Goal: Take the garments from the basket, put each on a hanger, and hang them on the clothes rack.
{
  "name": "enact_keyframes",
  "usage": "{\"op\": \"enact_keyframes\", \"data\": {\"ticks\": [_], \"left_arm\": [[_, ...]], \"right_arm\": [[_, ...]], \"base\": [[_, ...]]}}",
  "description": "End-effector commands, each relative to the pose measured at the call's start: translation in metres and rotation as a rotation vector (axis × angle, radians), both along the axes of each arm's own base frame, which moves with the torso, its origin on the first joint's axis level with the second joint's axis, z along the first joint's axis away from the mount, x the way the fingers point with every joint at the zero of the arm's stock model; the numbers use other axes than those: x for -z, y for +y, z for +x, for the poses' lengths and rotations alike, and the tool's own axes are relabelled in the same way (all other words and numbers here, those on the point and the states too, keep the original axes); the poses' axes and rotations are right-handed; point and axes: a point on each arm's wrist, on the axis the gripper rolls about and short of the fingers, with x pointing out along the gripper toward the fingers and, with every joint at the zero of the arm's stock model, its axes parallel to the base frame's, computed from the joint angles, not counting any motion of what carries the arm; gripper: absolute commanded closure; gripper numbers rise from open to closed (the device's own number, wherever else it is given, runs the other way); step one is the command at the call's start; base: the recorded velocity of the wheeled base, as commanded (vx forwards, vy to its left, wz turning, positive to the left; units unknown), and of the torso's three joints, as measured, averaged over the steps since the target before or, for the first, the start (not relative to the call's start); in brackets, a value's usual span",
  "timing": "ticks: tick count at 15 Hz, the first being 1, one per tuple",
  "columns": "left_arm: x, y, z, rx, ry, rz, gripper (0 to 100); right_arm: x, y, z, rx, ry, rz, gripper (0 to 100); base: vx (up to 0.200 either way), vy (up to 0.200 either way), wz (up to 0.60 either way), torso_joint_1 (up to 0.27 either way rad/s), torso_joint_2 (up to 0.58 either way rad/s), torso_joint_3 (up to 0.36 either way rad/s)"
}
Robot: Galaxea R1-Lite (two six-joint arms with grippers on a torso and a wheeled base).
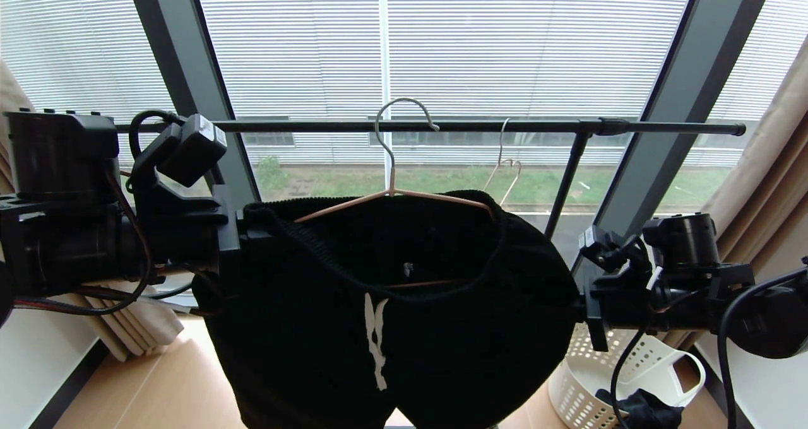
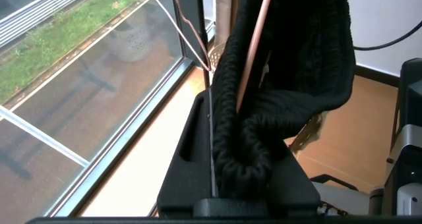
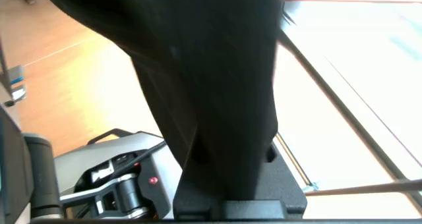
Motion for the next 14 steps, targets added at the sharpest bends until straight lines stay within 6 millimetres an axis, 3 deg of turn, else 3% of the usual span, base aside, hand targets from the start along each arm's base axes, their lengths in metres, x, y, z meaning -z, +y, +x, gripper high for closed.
{"op": "enact_keyframes", "data": {"ticks": [1, 6, 11, 13, 14], "left_arm": [[-0.001, 0.003, -0.001, -0.012, -0.005, -0.001, 100], [-0.002, 0.009, -0.001, -0.032, -0.006, -0.002, 100], [-0.002, 0.012, -0.001, -0.044, -0.006, -0.002, 100], [-0.002, 0.012, -0.001, -0.044, -0.006, -0.002, 100], [-0.001, 0.012, -0.001, -0.044, -0.003, -0.002, 100]], "right_arm": [[-0.009, -0.008, -0.003, 0.024, -0.029, 0.004, 100], [-0.010, -0.018, -0.005, 0.057, -0.032, 0.002, 100], [-0.010, -0.017, -0.010, 0.038, -0.049, -0.007, 100], [-0.010, -0.006, -0.015, -0.002, -0.052, -0.010, 100], [-0.009, -0.006, -0.016, -0.009, -0.059, -0.015, 0]], "base": [[0.000, 0.000, 0.00, 0.000, 0.00, 0.000], [0.000, 0.000, 0.00, 0.000, 0.00, 0.000], [0.000, 0.000, 0.00, 0.000, 0.00, 0.000], [0.000, 0.000, 0.00, 0.000, 0.00, 0.000], [0.000, 0.000, 0.00, 0.000, 0.00, 0.000]]}}
